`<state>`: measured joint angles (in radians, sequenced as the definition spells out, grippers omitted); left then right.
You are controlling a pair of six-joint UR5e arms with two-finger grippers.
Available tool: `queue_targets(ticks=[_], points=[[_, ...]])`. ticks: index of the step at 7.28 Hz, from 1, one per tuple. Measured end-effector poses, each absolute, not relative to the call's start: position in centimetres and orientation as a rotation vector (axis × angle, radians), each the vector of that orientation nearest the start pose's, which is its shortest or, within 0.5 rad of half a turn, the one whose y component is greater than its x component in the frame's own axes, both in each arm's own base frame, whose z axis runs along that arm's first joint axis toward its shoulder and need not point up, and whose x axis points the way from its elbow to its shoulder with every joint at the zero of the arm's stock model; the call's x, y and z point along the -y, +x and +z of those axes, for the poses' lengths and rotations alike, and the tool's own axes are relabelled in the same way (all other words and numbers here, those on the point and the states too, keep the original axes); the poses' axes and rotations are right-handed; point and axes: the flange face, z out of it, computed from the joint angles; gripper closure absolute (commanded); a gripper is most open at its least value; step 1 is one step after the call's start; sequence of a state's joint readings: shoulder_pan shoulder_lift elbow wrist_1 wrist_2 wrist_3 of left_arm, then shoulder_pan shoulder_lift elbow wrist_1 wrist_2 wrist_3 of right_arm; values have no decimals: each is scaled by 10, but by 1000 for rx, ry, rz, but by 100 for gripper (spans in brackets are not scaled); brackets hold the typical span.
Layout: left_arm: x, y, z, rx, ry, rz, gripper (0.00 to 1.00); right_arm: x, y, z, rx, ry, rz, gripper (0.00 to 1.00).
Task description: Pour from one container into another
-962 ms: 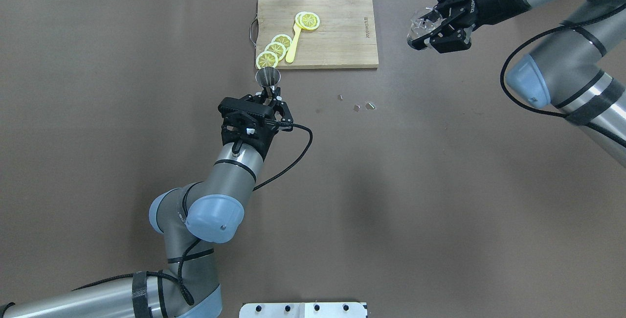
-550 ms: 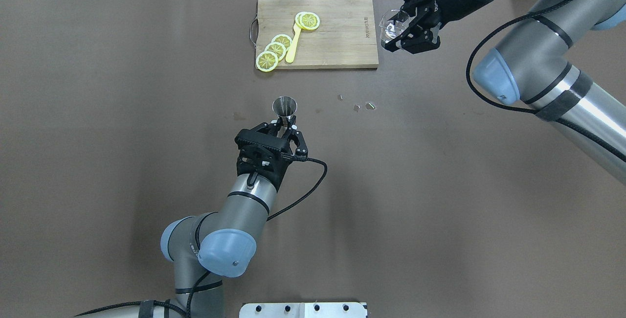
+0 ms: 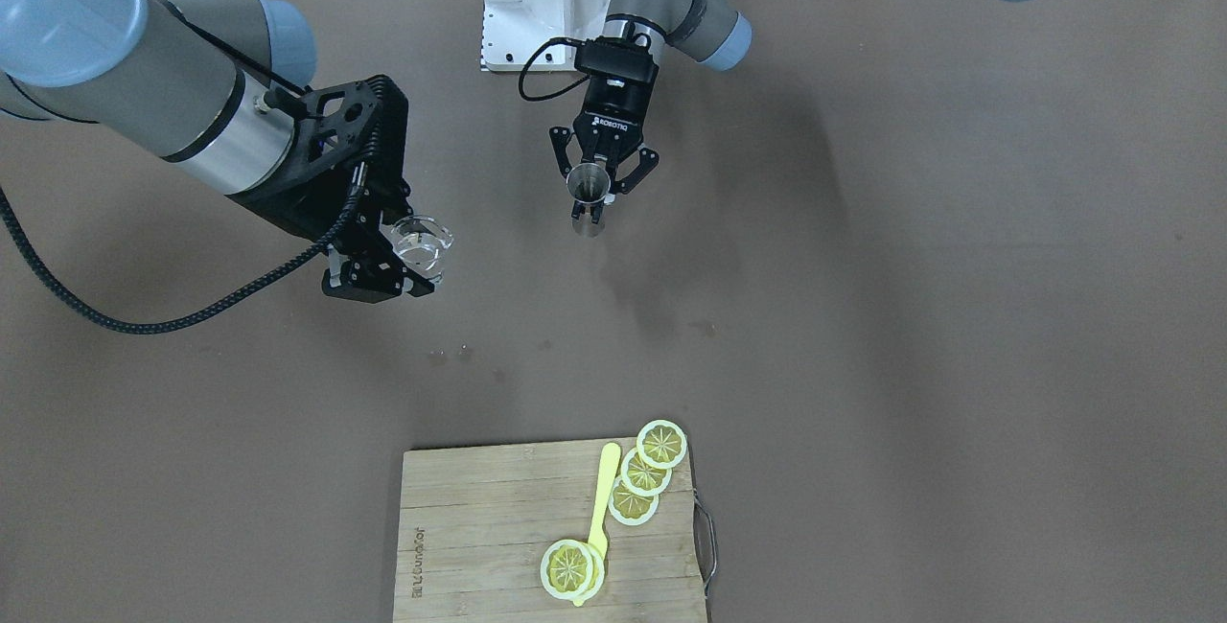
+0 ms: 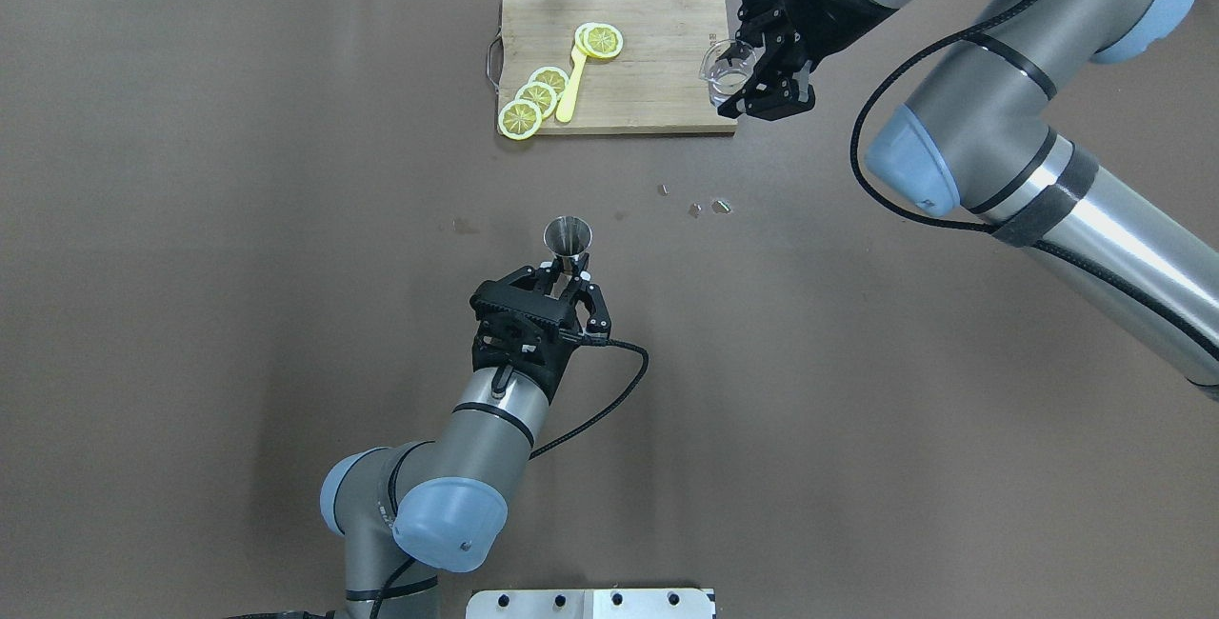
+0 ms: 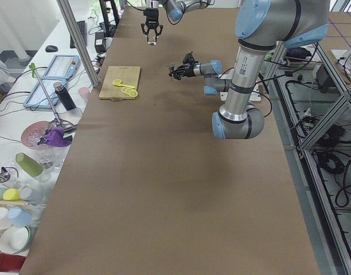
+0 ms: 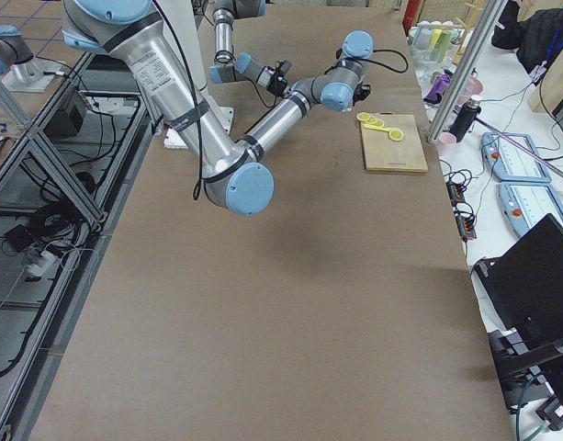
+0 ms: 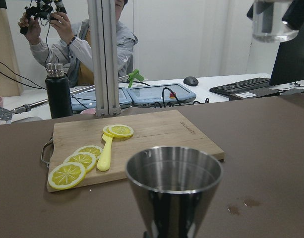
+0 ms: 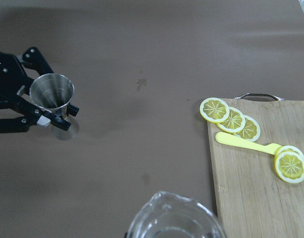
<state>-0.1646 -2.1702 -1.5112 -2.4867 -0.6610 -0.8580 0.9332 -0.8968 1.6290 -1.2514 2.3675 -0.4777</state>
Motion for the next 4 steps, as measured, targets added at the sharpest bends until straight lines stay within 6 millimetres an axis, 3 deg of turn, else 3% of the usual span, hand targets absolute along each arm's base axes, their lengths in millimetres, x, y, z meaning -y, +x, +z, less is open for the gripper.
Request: queue_targets(ticks=[2, 4], points=[[303, 611, 218, -900, 1207, -206, 100, 567, -365, 168, 850, 1000, -1438, 100], [298, 617, 219, -894, 1206, -185, 100, 547, -377, 145, 873, 1013, -1452, 100]])
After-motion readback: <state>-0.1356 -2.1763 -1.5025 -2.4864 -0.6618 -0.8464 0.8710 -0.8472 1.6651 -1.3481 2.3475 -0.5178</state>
